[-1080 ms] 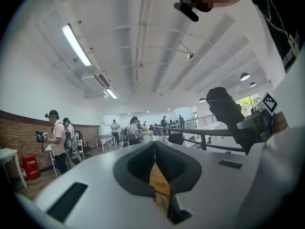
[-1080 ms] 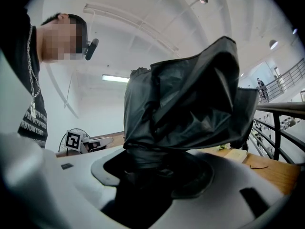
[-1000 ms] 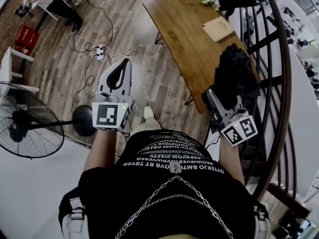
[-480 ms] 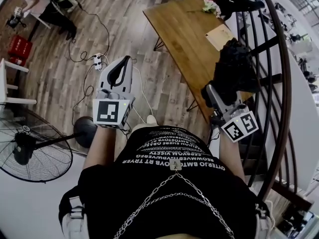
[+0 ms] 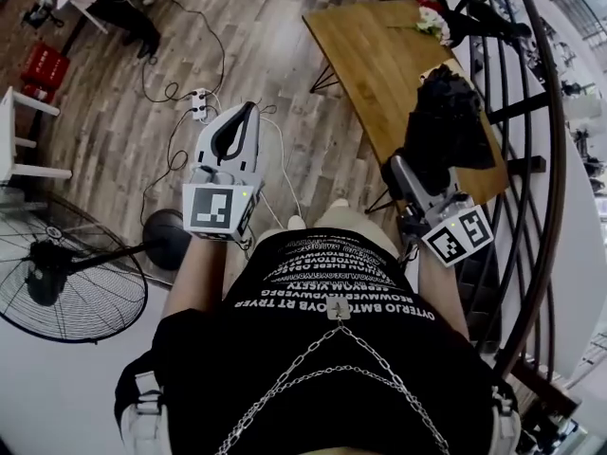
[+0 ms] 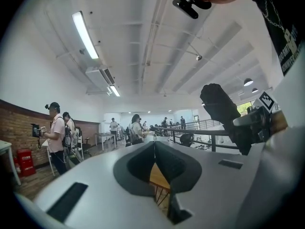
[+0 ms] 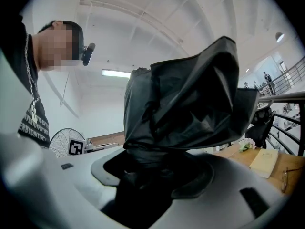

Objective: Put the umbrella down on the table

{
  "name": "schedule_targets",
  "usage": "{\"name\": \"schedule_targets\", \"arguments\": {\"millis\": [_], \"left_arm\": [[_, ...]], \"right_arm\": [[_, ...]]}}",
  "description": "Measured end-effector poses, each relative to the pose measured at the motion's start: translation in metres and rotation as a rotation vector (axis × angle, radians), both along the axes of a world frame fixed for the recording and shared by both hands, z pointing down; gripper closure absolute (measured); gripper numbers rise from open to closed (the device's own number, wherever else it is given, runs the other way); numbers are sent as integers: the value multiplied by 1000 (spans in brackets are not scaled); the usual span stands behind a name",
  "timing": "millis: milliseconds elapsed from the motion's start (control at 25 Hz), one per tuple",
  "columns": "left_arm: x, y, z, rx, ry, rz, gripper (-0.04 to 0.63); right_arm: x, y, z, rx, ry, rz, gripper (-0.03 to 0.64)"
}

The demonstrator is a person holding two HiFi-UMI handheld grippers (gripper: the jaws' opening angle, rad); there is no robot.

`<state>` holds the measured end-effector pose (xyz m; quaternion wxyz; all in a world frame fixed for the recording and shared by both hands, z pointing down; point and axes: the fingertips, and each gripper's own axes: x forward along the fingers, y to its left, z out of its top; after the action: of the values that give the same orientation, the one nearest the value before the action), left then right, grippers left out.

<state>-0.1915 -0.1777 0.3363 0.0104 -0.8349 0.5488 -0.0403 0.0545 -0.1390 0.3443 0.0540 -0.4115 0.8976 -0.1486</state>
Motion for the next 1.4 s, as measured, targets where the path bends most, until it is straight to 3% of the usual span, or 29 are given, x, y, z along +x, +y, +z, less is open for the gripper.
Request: {"name": "schedule_targets", "arguments": {"millis": [520, 1400], "left_arm": [[-63, -14, 25, -38, -18, -171, 566], [-25, -220, 10, -34, -118, -100, 566]], "right_arm": [[-27, -77, 2, 37, 8, -109, 348], [-7, -273, 32, -32, -59, -73, 348]]}}
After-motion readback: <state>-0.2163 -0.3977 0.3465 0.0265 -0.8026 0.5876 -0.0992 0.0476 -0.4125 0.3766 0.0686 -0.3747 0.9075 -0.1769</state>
